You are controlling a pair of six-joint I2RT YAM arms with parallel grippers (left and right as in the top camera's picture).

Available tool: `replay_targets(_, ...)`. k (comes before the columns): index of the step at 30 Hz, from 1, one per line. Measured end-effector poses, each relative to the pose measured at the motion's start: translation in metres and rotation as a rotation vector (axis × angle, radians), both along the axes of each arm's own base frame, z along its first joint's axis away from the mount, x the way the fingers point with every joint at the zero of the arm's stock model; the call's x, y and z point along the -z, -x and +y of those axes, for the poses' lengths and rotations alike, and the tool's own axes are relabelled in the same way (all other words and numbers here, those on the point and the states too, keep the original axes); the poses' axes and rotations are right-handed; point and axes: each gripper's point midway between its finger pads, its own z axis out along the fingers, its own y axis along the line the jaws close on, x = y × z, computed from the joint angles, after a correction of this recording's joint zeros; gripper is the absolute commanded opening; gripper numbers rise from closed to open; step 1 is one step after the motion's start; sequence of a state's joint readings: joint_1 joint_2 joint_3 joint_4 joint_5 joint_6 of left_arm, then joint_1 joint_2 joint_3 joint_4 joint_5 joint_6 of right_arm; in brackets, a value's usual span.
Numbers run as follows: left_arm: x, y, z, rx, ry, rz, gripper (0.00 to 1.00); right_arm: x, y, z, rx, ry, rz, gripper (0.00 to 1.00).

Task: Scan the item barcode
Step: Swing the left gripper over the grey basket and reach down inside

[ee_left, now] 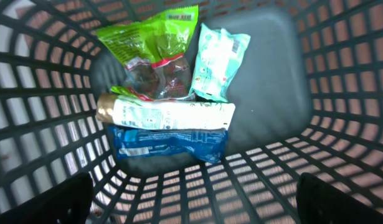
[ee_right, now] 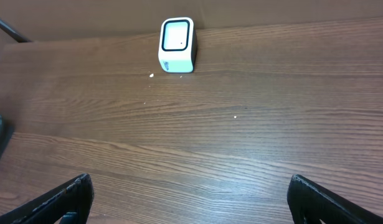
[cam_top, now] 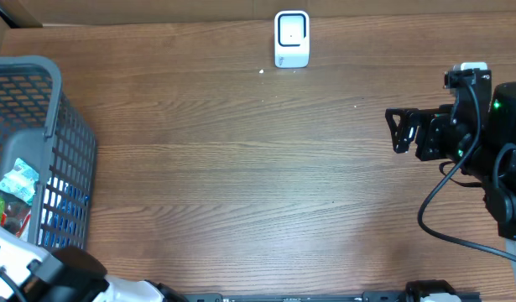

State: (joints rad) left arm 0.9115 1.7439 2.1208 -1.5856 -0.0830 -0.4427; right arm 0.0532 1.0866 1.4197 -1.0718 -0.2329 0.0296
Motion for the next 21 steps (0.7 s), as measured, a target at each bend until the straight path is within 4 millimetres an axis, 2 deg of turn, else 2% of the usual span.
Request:
replay_targets(4, 0.032, -0.012, 0.015, 0.002, 0.061, 0.047, 0.87, 0.0, 0.0, 0.0, 0.001, 0.0, 0.0, 1.0)
replay_targets(6, 0.039, -0.019, 0.022, 0.004, 0.059, 0.046, 0.85, 0.0, 0.0, 0.0, 0.0, 0.0, 0.0, 1.0)
replay_targets(10, 0.04, -0.042, 0.036, 0.017, -0.011, 0.017, 0.84, 0.004, -0.002, 0.0, 0.001, 0.001, 0.014, 1.0)
replay_targets(15, 0.034, -0.074, 0.043, 0.042, -0.141, 0.007, 0.82, 0.018, -0.011, 0.0, 0.001, 0.004, 0.066, 1.0)
replay_targets(17, 0.044, -0.085, 0.043, 0.059, -0.159, 0.015, 0.77, 0.025, -0.015, 0.001, 0.001, 0.005, 0.091, 1.0)
replay_targets(21, 0.081, -0.097, 0.048, 0.082, -0.169, 0.038, 0.77, 0.035, -0.018, 0.001, 0.001, 0.007, 0.129, 1.0)
